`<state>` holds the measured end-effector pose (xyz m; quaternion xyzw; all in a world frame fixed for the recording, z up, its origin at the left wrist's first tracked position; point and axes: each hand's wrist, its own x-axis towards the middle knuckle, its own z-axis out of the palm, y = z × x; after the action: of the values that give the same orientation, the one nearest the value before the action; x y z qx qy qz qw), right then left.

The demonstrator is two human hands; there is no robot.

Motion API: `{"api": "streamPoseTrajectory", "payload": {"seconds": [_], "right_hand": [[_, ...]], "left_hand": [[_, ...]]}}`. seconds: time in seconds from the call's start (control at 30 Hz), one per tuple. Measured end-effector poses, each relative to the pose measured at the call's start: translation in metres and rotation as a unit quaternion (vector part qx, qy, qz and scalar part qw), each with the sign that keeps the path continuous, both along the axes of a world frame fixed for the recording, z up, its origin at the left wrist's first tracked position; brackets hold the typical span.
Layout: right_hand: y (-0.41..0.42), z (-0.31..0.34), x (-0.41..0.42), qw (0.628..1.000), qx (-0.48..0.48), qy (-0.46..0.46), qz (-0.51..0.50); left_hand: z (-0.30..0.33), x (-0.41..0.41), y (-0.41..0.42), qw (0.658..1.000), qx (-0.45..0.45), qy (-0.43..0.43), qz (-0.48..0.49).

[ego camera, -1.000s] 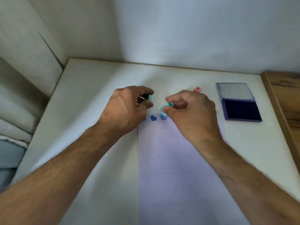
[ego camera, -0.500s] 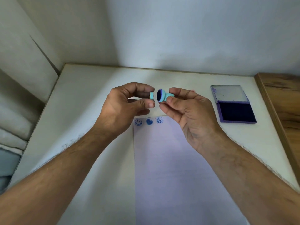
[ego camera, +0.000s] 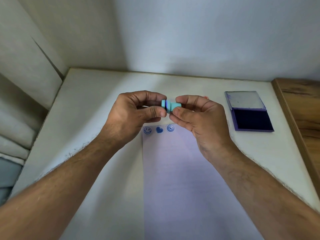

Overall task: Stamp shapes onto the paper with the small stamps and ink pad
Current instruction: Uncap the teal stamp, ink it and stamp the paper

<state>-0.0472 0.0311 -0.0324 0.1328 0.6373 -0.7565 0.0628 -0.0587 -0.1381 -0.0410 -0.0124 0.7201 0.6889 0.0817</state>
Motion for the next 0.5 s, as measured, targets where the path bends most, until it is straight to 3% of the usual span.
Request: {"api": "streamPoseTrajectory", "payload": {"seconds": [0.1,0.17,0.5], "right_hand": [[0.0028,-0.0021,0.0002,0.984,0.160,0.074,0.020],[0.0044,0.0007,0.0006,0.974,0.204,0.094,0.026],[0.0005,0.0055,-0.0013,0.994,0.093,0.036,0.032]], "left_hand": [[0.0015,-0.0001,0.0014,1.000,0.004,-0.005,0.000],[0.0025,0.0003,0.0011,1.000,0.008,-0.006,-0.001],[0.0053,-0.0002,-0.0057,1.000,0.003,0.023,-0.015]]}}
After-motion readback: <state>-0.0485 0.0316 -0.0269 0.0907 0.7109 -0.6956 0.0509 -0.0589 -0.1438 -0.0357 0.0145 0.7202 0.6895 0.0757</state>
